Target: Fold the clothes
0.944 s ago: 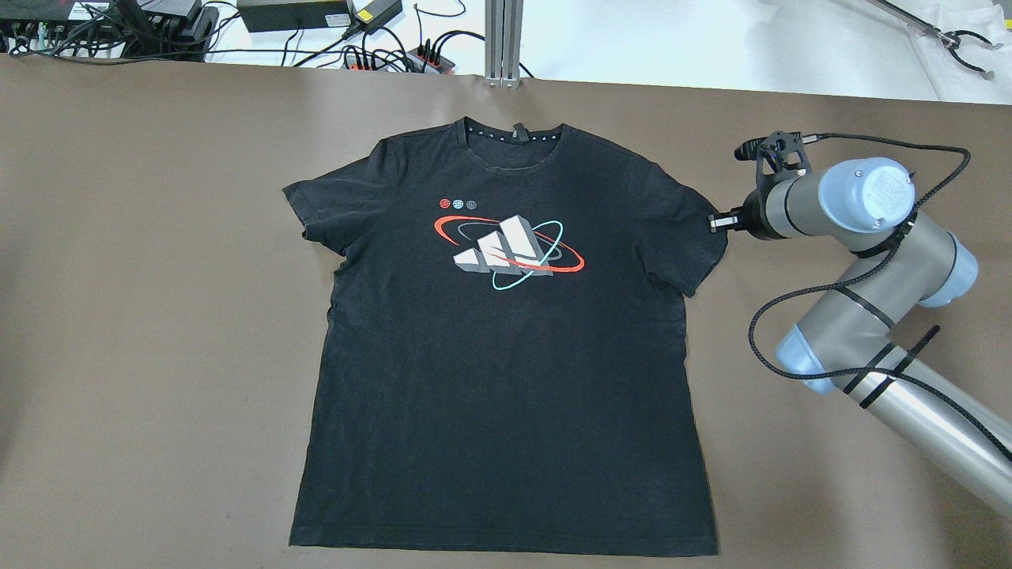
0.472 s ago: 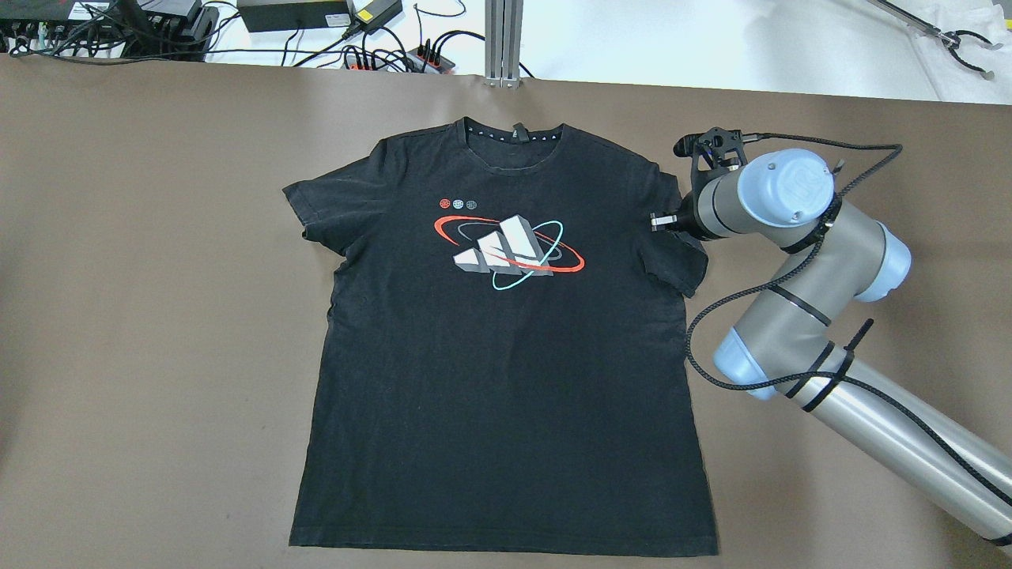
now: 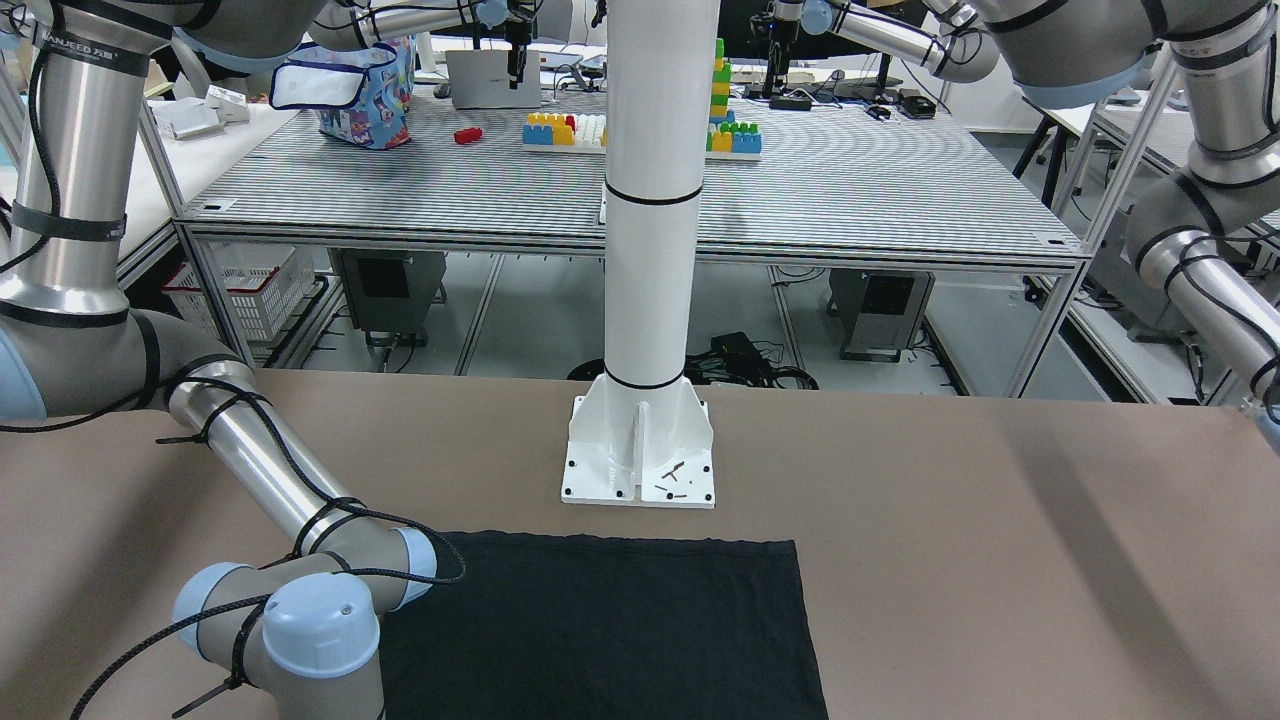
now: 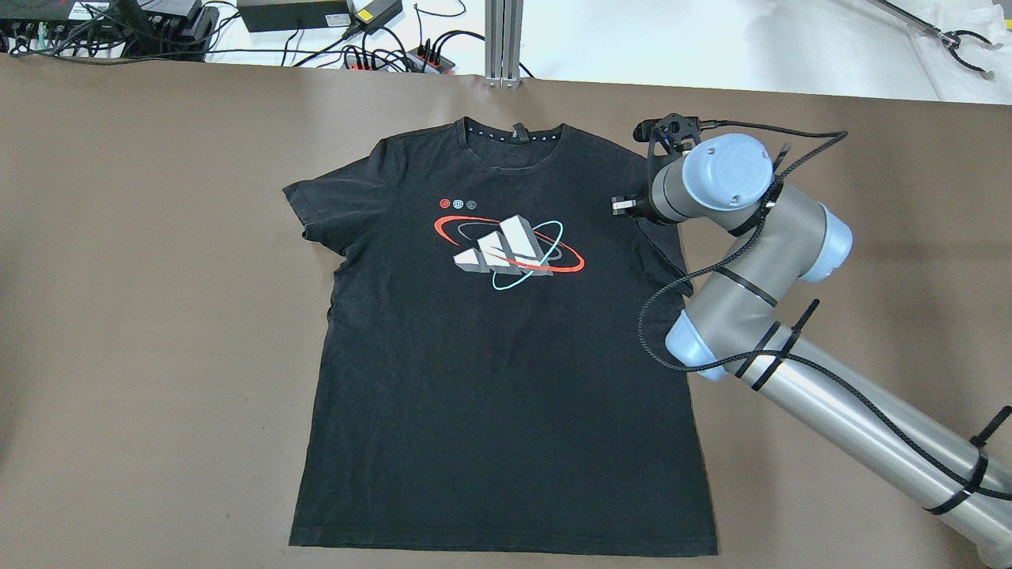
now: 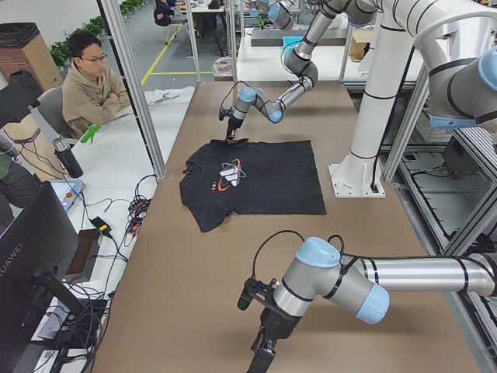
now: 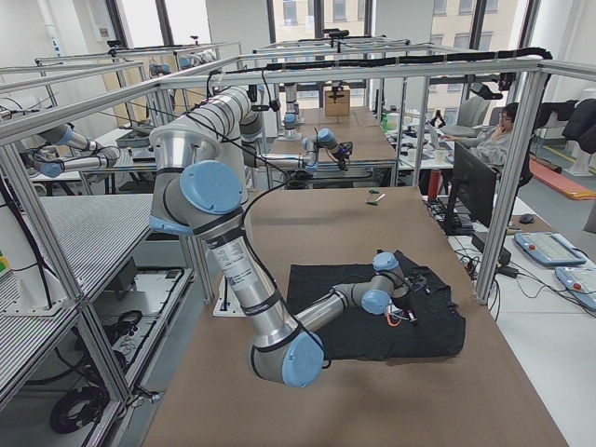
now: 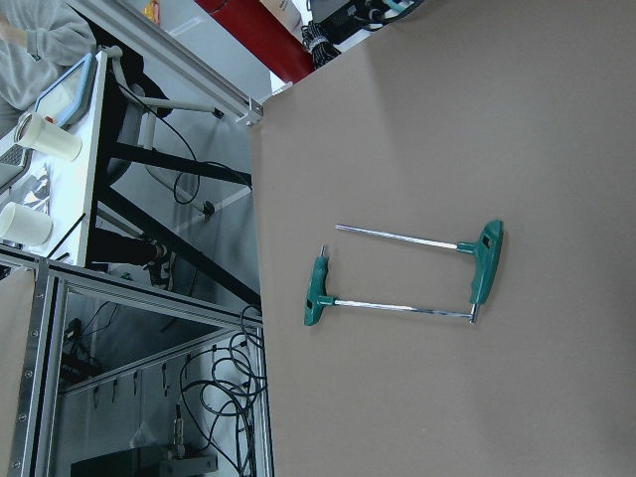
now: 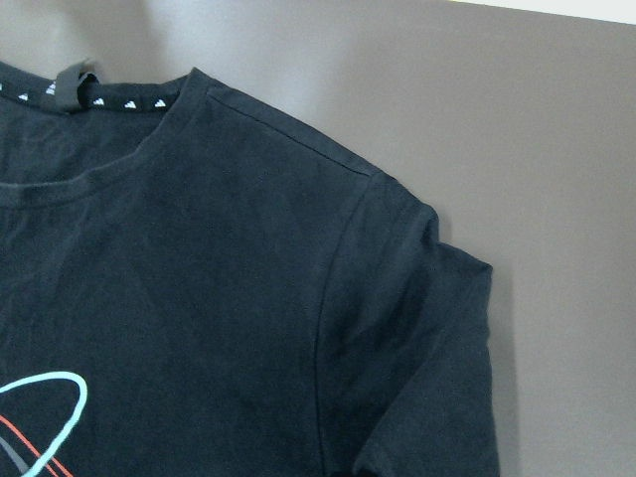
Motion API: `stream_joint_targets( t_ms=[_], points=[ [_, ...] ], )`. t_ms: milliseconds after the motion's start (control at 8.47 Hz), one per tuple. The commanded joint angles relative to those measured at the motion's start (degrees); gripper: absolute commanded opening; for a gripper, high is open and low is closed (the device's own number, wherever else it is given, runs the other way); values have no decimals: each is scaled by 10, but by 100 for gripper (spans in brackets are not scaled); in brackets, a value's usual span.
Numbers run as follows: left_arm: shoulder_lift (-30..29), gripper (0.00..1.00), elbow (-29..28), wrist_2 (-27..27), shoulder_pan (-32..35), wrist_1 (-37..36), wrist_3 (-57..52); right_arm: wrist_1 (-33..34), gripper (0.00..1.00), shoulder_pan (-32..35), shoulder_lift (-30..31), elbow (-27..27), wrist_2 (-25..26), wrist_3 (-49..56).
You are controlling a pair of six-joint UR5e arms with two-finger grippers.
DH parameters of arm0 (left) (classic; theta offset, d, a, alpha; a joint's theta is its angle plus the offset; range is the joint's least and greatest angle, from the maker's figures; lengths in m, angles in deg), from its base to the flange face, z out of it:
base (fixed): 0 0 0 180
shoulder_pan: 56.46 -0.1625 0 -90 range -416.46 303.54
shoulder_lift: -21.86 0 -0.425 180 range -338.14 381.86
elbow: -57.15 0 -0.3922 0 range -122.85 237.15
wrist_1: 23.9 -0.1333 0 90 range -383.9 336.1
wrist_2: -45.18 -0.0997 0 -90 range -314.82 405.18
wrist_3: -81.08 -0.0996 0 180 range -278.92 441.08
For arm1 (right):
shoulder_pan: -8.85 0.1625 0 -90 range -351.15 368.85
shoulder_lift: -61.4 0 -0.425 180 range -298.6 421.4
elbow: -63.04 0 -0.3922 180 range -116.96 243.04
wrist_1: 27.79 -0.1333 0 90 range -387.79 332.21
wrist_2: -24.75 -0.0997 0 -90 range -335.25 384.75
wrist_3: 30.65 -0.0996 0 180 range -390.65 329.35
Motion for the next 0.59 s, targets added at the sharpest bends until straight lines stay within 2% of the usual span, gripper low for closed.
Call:
stream_joint_targets(
  t_ms=[0,472],
  points=[
    [0,100,-2,0,-1,0,8,-2,0,-17,-9,-8,19,-14],
    [0,100,-3,4,-2,0,13,-2,0,-31,-13,-9,41,-20]
  ],
)
